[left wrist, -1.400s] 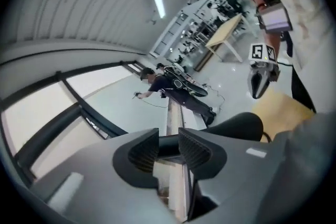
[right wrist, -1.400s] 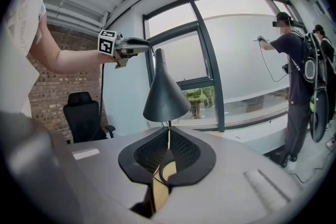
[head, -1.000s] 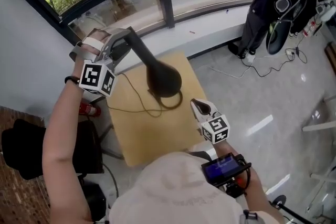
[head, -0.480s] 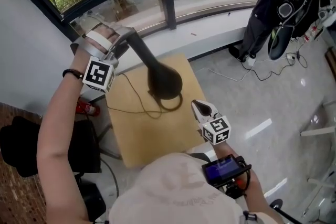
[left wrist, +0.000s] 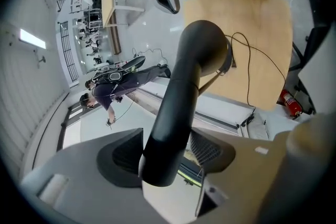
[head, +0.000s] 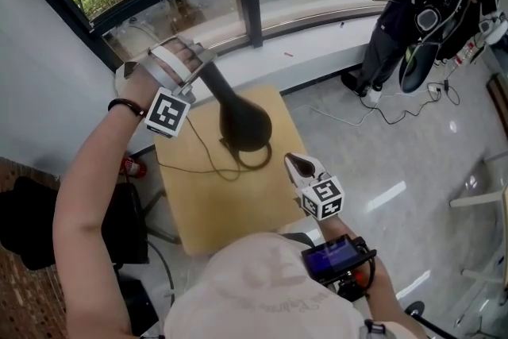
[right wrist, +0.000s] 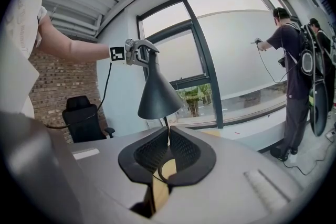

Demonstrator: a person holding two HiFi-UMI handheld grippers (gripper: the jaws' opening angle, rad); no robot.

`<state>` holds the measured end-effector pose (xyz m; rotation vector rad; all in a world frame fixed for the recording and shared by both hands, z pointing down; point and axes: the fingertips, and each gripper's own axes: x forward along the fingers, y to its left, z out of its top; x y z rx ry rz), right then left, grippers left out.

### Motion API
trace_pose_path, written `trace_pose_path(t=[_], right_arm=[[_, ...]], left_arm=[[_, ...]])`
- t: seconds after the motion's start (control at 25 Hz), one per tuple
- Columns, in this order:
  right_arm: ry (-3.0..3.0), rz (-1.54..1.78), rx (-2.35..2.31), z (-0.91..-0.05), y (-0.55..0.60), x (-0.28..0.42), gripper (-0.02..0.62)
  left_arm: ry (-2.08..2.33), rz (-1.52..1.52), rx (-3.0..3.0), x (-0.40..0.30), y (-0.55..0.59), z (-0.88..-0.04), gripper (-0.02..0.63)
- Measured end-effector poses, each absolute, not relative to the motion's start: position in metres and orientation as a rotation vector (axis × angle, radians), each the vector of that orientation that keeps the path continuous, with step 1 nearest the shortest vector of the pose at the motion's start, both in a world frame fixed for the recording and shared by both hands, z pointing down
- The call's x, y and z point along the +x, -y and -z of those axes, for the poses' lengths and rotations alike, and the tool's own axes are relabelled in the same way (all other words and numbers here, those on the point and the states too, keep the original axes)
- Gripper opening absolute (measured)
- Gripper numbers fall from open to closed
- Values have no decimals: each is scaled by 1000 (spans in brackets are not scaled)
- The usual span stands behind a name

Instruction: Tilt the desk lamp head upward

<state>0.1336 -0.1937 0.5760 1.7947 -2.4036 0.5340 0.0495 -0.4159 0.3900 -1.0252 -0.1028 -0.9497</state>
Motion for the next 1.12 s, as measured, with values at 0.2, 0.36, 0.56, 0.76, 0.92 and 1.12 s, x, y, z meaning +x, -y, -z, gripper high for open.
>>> trace_pose_path(t=[0.2, 0.36, 0.56, 0.76, 0.92, 1.12], right_arm=[[2396, -472, 1783, -569, 199, 132, 26], [2390, -465, 1792, -570, 201, 136, 26], [2379, -453, 1798, -568, 202, 134, 26], [2330, -295, 1825, -553, 202, 138, 40], [2314, -188, 1813, -536, 203, 140, 71], [2261, 18, 1742, -522, 201, 133, 104]], left_arm=[[79, 940, -1077, 49, 422, -390, 273], [67, 952, -1119, 46, 422, -395, 279], [53, 942, -1186, 48, 420, -396, 282], [9, 918, -1269, 50, 423, -396, 293], [-14, 913, -1357, 52, 422, -398, 295], [-24, 913, -1415, 54, 423, -400, 298]])
